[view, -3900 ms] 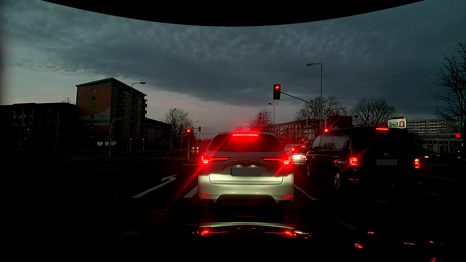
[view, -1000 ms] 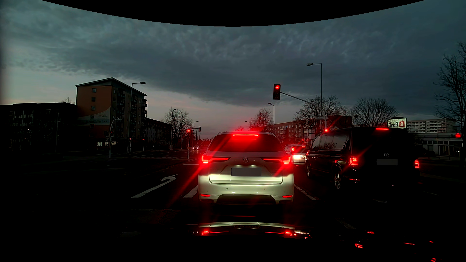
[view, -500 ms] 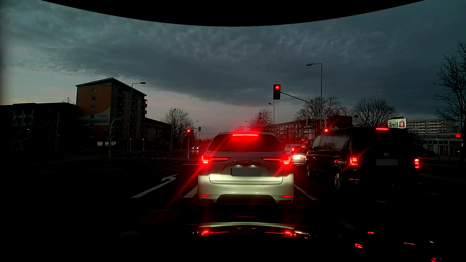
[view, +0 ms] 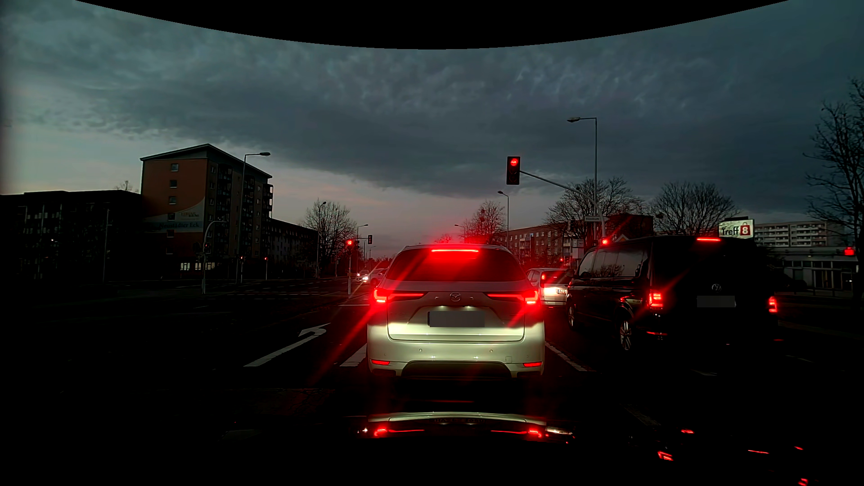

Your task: Follow the waypoints while adhering to traffic rules and regulations

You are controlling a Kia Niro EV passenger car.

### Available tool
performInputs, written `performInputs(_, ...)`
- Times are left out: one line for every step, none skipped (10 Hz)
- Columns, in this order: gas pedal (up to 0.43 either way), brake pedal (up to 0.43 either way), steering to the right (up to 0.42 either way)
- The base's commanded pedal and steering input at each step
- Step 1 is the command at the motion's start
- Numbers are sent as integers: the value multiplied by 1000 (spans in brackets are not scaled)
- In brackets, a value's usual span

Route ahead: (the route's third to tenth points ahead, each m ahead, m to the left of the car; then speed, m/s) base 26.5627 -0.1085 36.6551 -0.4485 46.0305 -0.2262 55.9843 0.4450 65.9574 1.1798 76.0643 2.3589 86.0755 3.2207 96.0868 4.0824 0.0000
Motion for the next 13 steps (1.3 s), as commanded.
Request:
performInputs(0,335,-10)
performInputs(0,341,-10)
performInputs(0,341,-10)
performInputs(0,341,-10)
performInputs(0,341,-10)
performInputs(0,341,-10)
performInputs(0,335,-10)
performInputs(0,341,-10)
performInputs(0,341,-10)
performInputs(0,341,-10)
performInputs(0,335,-10)
performInputs(0,341,-10)
performInputs(0,341,-10)
